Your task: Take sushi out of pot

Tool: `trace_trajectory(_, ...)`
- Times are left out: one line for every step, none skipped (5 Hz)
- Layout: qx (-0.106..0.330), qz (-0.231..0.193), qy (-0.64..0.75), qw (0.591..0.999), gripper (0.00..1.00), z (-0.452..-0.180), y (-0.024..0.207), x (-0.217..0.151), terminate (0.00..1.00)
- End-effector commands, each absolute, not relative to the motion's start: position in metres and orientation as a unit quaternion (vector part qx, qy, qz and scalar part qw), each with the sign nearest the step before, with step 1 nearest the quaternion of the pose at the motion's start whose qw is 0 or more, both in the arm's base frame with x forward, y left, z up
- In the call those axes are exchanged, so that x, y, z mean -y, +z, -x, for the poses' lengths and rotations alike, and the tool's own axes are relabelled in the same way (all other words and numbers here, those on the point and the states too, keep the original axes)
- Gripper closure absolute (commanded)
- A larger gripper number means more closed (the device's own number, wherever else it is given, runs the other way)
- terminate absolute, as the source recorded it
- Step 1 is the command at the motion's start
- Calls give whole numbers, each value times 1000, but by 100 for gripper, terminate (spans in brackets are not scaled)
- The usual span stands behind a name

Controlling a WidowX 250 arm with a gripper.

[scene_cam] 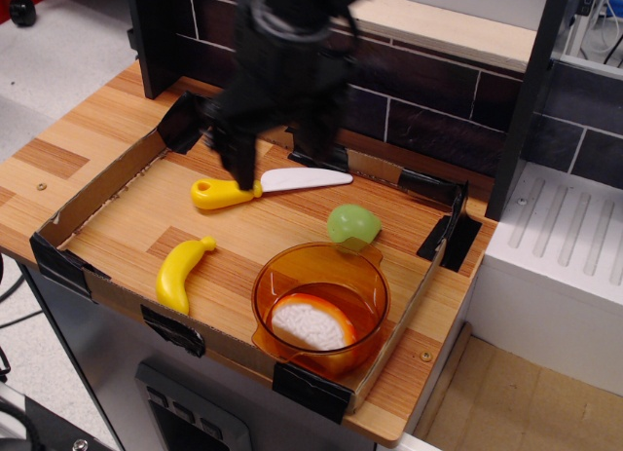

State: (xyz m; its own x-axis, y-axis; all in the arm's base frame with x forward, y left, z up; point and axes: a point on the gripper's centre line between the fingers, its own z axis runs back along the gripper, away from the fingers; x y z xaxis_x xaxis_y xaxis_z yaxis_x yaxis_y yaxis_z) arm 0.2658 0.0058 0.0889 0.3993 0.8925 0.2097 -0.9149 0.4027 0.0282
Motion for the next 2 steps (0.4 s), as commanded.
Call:
trace_trajectory(70, -40, 611, 787, 0, -252, 85, 24, 0)
trace_trajectory(75, -17, 652, 754, 0, -243, 76, 35, 0)
